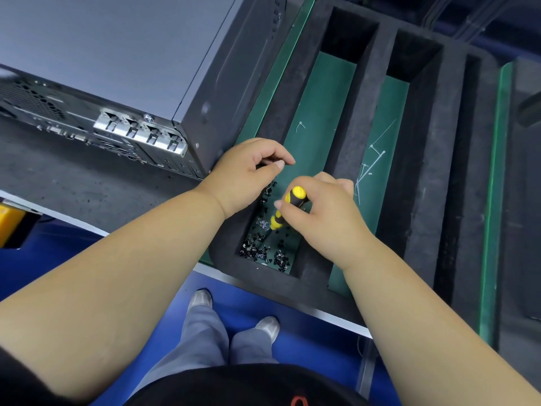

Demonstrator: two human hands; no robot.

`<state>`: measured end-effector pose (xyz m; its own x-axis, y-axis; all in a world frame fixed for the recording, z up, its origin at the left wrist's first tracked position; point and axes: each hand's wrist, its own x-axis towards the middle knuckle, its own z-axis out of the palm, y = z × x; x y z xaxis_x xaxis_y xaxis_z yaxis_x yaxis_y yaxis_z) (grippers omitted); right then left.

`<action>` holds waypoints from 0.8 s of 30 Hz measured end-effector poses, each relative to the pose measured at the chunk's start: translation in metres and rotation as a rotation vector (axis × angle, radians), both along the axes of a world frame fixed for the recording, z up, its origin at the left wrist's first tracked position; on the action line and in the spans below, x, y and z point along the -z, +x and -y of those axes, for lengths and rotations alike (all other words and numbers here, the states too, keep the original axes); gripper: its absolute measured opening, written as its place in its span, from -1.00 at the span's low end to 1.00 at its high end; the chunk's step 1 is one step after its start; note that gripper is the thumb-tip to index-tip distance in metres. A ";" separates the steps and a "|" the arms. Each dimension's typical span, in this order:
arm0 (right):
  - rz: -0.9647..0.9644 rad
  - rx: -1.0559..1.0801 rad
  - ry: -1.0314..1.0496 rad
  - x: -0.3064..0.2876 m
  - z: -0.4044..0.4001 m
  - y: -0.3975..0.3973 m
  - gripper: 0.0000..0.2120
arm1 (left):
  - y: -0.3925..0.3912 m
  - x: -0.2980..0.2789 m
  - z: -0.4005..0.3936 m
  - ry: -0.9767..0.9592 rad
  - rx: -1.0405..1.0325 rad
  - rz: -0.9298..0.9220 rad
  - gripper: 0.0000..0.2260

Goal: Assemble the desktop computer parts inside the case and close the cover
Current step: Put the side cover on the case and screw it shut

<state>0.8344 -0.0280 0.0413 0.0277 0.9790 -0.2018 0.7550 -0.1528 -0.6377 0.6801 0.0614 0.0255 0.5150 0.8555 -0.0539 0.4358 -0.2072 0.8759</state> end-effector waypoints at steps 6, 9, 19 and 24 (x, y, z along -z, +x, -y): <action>0.004 -0.038 -0.006 0.008 0.000 -0.015 -0.73 | -0.002 0.000 0.000 0.005 0.012 0.003 -0.78; 0.014 -0.041 -0.034 0.010 0.002 -0.017 -0.70 | -0.003 0.001 -0.001 0.008 0.020 -0.003 -0.77; 0.016 -0.052 -0.041 0.011 0.003 -0.018 -0.72 | -0.002 -0.002 0.001 -0.009 0.013 -0.011 -0.77; -0.001 -0.033 -0.035 0.011 0.005 -0.016 -0.69 | -0.003 0.000 0.000 -0.009 0.011 -0.009 -0.78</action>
